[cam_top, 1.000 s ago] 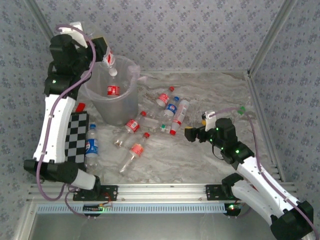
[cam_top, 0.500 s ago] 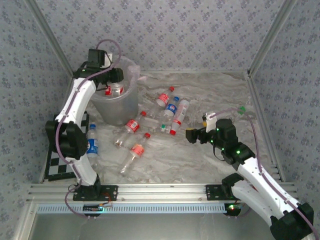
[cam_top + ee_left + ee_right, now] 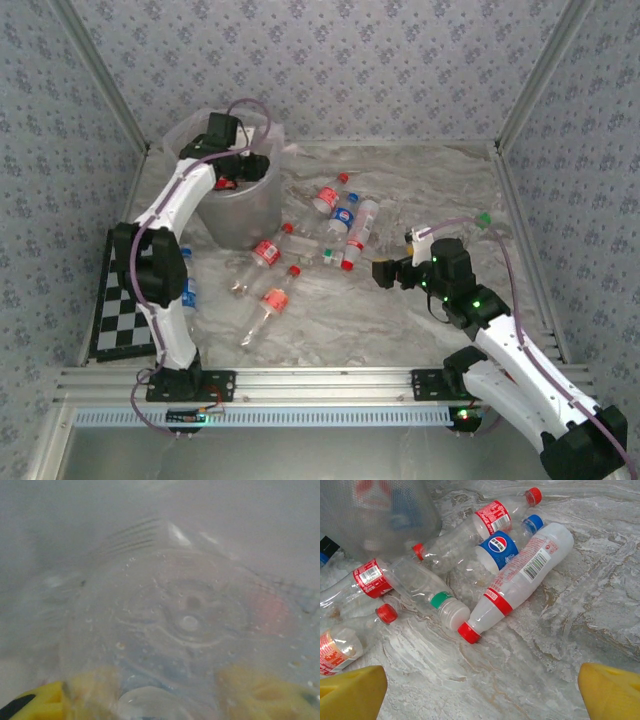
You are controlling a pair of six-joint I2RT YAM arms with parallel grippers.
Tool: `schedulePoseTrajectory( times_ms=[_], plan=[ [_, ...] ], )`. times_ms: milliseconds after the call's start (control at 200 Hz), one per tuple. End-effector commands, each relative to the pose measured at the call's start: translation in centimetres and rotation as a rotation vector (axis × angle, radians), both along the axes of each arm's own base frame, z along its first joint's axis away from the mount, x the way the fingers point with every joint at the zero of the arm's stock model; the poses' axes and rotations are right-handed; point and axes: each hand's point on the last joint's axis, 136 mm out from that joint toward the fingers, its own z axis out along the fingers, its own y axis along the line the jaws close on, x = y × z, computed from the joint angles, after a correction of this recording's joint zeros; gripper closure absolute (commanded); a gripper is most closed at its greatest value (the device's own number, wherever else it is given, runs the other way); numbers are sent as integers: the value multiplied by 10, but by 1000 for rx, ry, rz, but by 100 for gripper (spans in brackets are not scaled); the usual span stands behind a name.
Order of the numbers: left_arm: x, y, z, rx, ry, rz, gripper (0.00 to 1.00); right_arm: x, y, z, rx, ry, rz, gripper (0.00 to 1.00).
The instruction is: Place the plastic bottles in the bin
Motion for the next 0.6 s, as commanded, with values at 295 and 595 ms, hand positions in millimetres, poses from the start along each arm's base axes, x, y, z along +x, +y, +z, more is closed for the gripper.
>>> schedulePoseTrajectory(
  times_ms=[295,595],
  plan=[
    [16,-56,17,-107,-43,-94,46,4,-20,-1,-50,36,-109,0],
    [7,-35,59,15,-111,-89,20,5,-23,-9,-66,61,-126,0]
  ],
)
